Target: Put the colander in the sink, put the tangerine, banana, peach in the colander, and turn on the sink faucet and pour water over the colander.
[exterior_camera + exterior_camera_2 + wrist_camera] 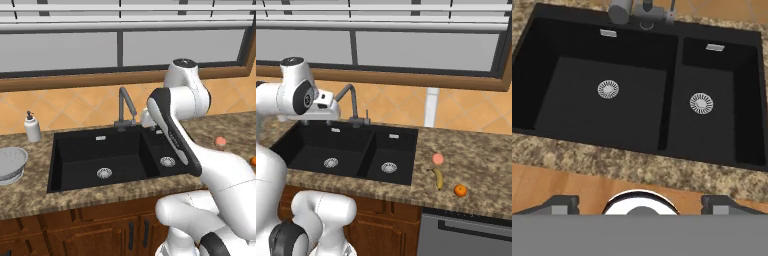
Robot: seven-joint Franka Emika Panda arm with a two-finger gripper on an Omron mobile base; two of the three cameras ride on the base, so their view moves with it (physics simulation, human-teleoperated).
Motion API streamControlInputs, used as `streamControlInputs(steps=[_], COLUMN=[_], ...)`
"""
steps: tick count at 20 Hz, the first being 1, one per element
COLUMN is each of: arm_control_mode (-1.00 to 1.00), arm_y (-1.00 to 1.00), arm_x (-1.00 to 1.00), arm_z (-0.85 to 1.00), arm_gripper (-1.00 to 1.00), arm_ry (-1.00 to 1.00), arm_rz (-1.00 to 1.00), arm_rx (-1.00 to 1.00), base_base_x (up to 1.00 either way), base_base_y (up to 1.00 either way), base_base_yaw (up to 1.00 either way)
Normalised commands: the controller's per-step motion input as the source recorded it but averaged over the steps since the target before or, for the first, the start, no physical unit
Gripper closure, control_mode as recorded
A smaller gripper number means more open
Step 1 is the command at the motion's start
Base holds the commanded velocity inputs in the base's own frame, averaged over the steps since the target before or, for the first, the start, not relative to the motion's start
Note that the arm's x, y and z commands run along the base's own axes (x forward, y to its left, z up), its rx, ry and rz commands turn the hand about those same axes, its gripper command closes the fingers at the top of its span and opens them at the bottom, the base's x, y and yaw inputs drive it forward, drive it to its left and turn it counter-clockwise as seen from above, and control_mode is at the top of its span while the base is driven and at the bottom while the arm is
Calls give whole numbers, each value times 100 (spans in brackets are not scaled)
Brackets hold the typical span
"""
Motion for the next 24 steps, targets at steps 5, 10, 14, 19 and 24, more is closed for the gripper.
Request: streamControlInputs(steps=[5, 10, 14, 19, 24], arm_control_mode=[-100, -100, -100, -100, -100], arm_y=[66, 82, 84, 95, 91], arm_x=[-57, -31, -16, 7, 34], arm_z=[-16, -31, -21, -11, -10], arm_gripper=[-100, -100, -100, -100, -100], arm_ry=[5, 9, -1, 2, 0], arm_rz=[-1, -9, -16, -12, -13], arm_rx=[0, -1, 5, -2, -1], base_base_x=[0, 0, 0, 0, 0], base_base_y=[0, 0, 0, 0, 0], base_base_yaw=[0, 0, 0, 0, 0])
